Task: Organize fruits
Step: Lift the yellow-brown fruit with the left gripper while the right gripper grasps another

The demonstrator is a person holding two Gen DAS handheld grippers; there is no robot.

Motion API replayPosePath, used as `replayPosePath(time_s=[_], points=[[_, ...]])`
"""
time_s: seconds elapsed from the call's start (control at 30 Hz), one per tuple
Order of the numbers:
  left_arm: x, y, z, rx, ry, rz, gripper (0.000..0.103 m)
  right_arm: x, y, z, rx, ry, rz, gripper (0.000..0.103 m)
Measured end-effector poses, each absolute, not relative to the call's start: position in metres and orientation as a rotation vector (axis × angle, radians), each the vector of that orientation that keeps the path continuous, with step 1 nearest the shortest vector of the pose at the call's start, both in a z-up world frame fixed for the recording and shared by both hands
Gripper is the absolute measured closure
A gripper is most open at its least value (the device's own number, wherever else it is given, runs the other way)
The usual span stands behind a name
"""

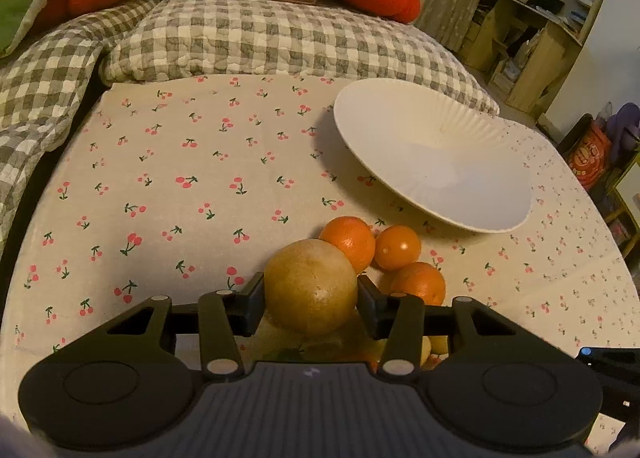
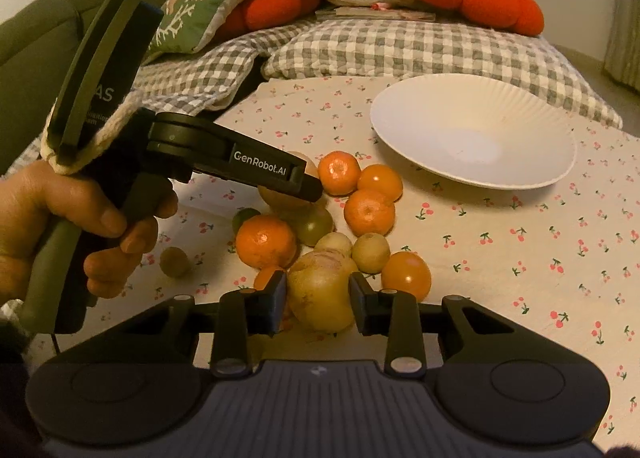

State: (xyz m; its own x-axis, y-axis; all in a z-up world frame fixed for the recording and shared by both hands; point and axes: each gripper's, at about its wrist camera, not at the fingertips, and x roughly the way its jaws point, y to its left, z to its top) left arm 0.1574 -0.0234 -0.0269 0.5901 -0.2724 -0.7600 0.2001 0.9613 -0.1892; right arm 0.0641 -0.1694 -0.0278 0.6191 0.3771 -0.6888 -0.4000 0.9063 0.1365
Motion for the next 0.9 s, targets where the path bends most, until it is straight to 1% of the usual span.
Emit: replayPosePath(time_s=[0.23,0.5,0.9], points=[[0.153,-0.021,-0.019,-0.102,0.878,-0.276,0.07,0.061,-0.176,-0.026,0.007,0.78,0.459,0.073],[0.149,-0.014,-0.006,-0.138,0.845,-0.278,0.07,0.063,-0.197,-0.012,0.119,0.745,0.463,0.073],[0.154,-0.013,0.014,-0.2,0.809,-0.308,0.07,0.083,-0.239,0.014,0.308,0.623,0.389,0.073]])
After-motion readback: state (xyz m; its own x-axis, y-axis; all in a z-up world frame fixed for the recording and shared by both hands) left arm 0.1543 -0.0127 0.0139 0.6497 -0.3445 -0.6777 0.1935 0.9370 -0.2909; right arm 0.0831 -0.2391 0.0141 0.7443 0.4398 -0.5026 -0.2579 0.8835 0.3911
